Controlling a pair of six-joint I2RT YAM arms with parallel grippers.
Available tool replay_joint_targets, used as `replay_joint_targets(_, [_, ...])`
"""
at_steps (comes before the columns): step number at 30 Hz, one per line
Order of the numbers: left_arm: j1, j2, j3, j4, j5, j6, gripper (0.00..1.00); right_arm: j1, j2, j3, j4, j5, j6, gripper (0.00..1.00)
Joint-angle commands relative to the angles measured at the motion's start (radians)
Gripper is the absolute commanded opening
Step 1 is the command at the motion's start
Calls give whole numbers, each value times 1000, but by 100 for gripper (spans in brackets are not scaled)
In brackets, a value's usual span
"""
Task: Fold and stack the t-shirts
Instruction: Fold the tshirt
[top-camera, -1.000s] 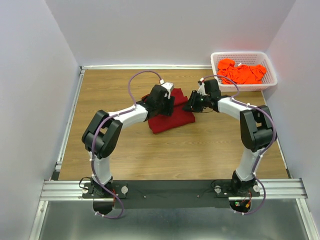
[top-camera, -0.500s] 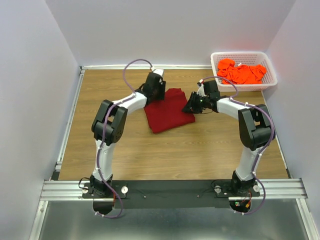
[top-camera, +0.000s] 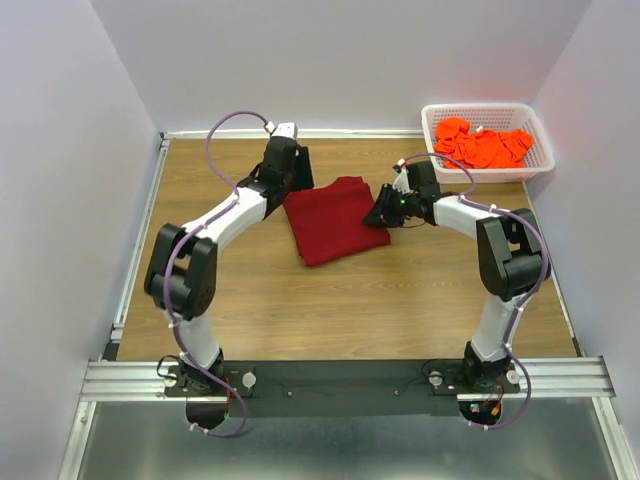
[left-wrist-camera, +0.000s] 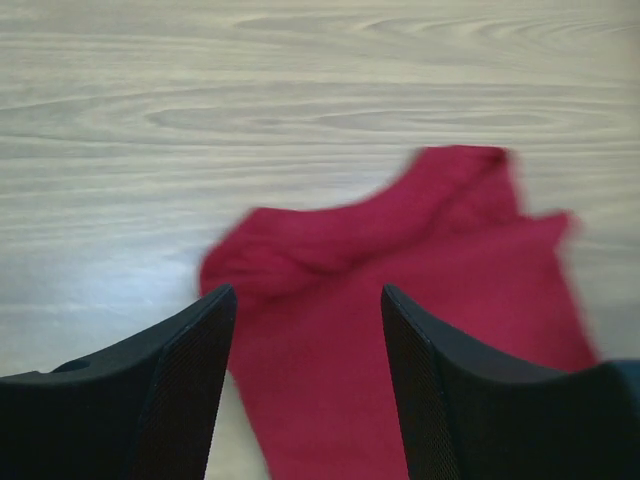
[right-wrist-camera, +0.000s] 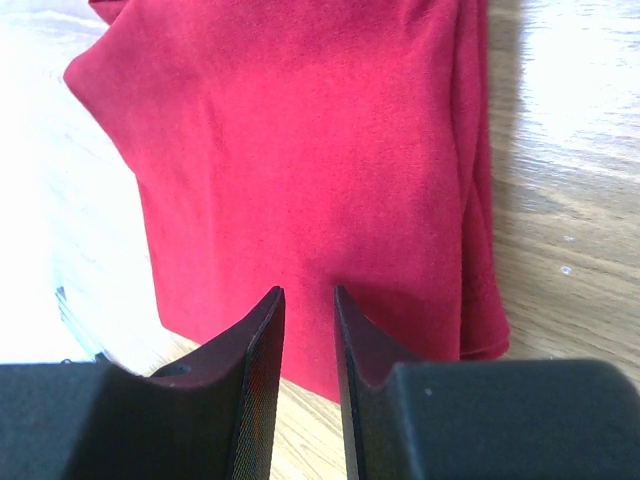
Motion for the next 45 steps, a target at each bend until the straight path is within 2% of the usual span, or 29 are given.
replay_joint_targets(1, [-74, -139, -105, 15, 46, -78, 67, 5, -22, 8, 12, -44, -23, 34])
replay_joint_targets(8, [-120, -110, -306, 66, 210, -184, 65, 5, 10, -22, 13, -50, -21, 34])
replay_joint_targets(13, [-126, -140, -432, 61, 262, -210, 65, 5, -22, -143, -5, -42, 25, 34])
replay_joint_targets(19, [-170, -304, -559, 60, 291, -247, 65, 35, -200, -350, -31, -37, 57, 34])
replay_joint_targets(22, [-173, -347, -577, 63, 284, -262, 65, 40, -286, -363, -34, -53, 66, 34])
replay_joint_targets(26, [-167, -363, -508, 81, 236, -197, 65, 39, -303, -262, -34, -76, 28, 34])
replay_joint_targets(29, [-140, -308, -425, 126, 242, -137, 64, 39, -237, -103, -30, -82, -7, 34])
replay_joint_targets(34, [-71, -176, -301, 195, 326, -100, 61, 26, -95, 17, 45, -108, -24, 34])
replay_joint_targets(37, [-51, -21, -213, 189, 351, -72, 60, 3, 2, 40, 154, -133, 23, 34])
replay_joint_targets(45, [31, 196, -95, 186, 391, -77, 57, -80, 217, 77, 381, -172, 109, 34])
